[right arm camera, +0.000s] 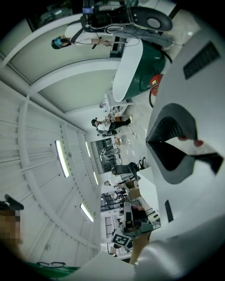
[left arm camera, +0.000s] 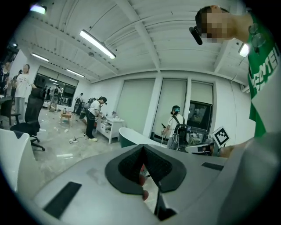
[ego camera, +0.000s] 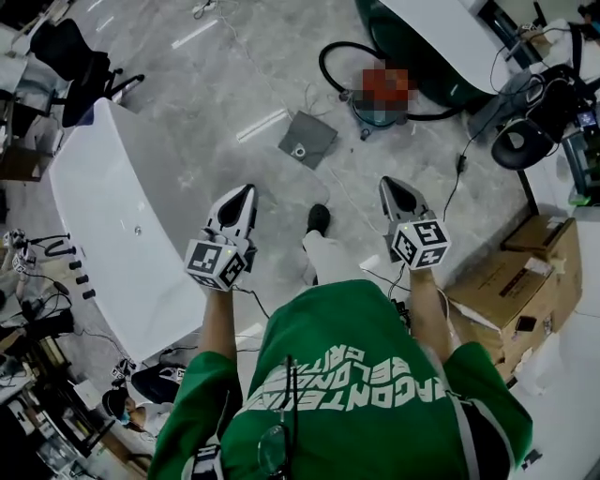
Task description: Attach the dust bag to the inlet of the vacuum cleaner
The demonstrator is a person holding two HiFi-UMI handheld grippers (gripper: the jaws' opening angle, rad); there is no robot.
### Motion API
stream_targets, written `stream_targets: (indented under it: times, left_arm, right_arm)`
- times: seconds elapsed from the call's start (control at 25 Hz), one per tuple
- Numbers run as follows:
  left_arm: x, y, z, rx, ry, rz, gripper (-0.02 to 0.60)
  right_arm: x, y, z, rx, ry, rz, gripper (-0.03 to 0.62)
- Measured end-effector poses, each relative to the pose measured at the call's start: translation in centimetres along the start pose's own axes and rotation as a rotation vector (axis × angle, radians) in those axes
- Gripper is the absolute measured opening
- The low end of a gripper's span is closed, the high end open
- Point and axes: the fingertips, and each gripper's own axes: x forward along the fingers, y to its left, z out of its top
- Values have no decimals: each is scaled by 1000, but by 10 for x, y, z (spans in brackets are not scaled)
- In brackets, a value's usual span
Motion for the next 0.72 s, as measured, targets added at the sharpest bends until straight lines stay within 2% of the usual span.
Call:
stream_targets:
  times: [0.12, 0.36, 0.56, 0.72]
  left_arm:
    - [24, 33, 6, 26, 40, 8, 0]
    - [70, 80, 18, 32, 56, -5, 0]
    - [94, 108, 20, 2, 66, -15, 0]
    - [115, 135, 22, -18, 79, -41, 0]
  right_arm:
    - [42, -1, 16, -25, 5, 5, 5]
    - [114, -6, 42, -42, 30, 41, 5]
    - [155, -2, 54, -43, 56, 67, 5]
    - [185, 1, 64, -41, 66, 55, 5]
